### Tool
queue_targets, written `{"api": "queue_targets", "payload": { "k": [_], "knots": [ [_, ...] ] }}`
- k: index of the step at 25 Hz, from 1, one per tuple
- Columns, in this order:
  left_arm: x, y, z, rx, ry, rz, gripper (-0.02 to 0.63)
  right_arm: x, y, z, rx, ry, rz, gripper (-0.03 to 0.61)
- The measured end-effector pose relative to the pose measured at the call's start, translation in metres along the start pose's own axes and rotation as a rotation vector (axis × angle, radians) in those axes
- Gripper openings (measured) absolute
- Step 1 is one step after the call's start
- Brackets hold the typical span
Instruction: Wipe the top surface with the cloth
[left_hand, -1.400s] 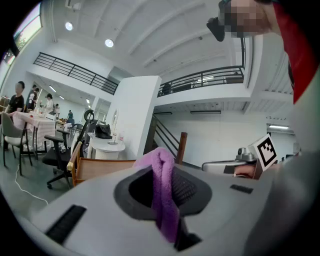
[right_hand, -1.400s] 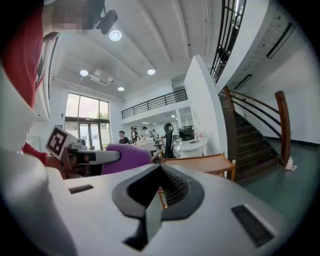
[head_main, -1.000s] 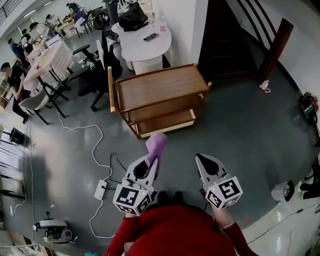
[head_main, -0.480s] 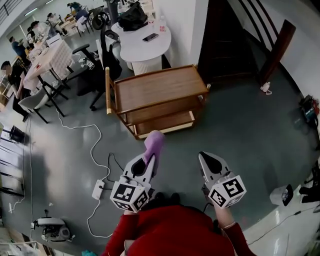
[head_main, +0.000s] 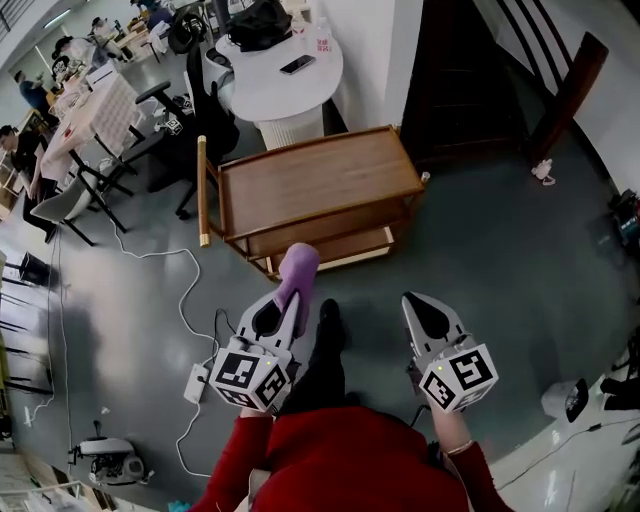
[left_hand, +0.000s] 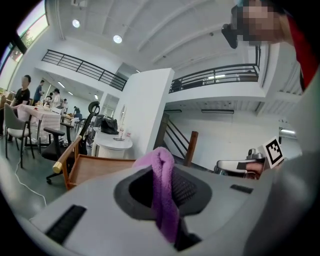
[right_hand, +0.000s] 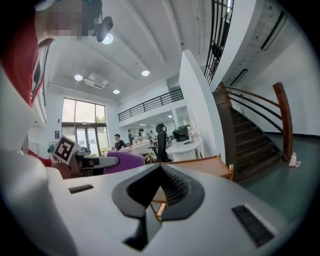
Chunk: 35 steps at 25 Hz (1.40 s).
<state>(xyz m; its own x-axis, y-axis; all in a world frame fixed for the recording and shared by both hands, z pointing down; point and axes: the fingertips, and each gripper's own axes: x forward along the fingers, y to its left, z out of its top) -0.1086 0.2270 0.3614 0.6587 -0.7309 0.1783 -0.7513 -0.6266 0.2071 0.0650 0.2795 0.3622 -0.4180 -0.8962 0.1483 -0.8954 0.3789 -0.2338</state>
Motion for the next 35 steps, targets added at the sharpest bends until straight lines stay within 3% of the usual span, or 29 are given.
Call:
{"api": "queue_targets", "payload": {
  "k": [14, 26, 30, 35],
  "knots": [
    [0.197, 0.119, 0.059, -0.059, 0.057, -0.01, 0.051, 0.189, -0.121, 0.086, -0.001, 0.007, -0.045, 0.005],
    [0.249, 0.151, 0.045, -0.135, 0.139, 0.06, 0.051, 0.252, -0.166, 0.097, -0.001, 0.101, 0.007, 0.005],
    [0.307, 0.131, 0.031, -0.173, 0.198, -0.077, 0.051, 0.241, -0.184, 0.092, 0.006, 0.124, -0.032, 0.005],
    [0.417, 0.048, 0.046, -0.209, 0.17, -0.267, 0.051, 0.198, -0.213, 0.08, 0.059, 0.149, -0.146, 0.005]
  ]
}}
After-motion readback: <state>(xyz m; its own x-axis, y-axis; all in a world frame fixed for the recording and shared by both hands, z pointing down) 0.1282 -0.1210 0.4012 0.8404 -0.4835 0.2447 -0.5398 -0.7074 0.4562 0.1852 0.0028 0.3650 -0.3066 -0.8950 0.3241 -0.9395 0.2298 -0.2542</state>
